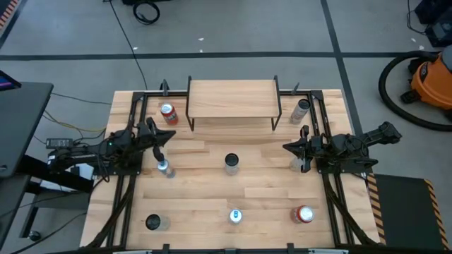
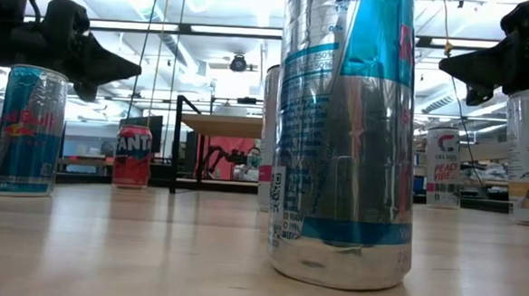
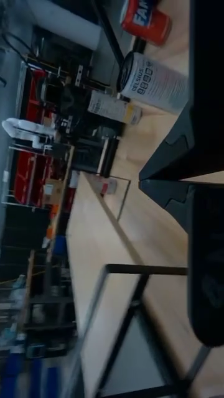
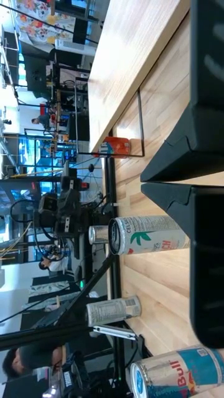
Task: Place canned beverage on shelf
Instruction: Put the top white yellow soda can on the shelf
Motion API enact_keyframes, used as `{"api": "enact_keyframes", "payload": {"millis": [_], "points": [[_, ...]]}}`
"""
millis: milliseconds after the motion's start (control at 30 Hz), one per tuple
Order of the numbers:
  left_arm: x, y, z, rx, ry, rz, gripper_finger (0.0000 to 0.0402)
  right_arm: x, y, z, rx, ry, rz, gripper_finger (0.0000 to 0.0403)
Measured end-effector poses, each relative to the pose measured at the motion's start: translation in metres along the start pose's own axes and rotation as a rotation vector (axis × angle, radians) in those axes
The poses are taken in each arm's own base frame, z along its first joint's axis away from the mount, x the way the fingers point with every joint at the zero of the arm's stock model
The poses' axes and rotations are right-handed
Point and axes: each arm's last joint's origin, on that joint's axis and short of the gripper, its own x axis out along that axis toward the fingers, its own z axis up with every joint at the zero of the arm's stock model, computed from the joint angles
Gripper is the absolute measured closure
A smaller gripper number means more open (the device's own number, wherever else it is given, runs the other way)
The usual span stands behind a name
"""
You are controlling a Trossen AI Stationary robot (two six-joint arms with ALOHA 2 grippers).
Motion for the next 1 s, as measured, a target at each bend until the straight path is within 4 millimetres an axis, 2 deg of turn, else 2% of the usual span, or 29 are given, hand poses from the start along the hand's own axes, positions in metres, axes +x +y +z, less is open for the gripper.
{"api": "enact_keyframes", "payload": {"millis": [333, 500, 1000], "points": [[-0.0003, -0.0043, 0.0012, 0.077, -0.002, -0.134, 0.0388, 0.0, 0.0, 0.0, 0.0, 0.0, 0.0, 0.038], [-0.0003, -0.0045, 0.0015, 0.154, -0.011, -0.139, 0.0388, 0.0, 0.0, 0.0, 0.0, 0.0, 0.0, 0.038], [-0.0003, -0.0042, 0.0006, 0.121, 0.002, -0.139, 0.0388, 0.0, 0.0, 0.0, 0.0, 0.0, 0.0, 0.038]]}}
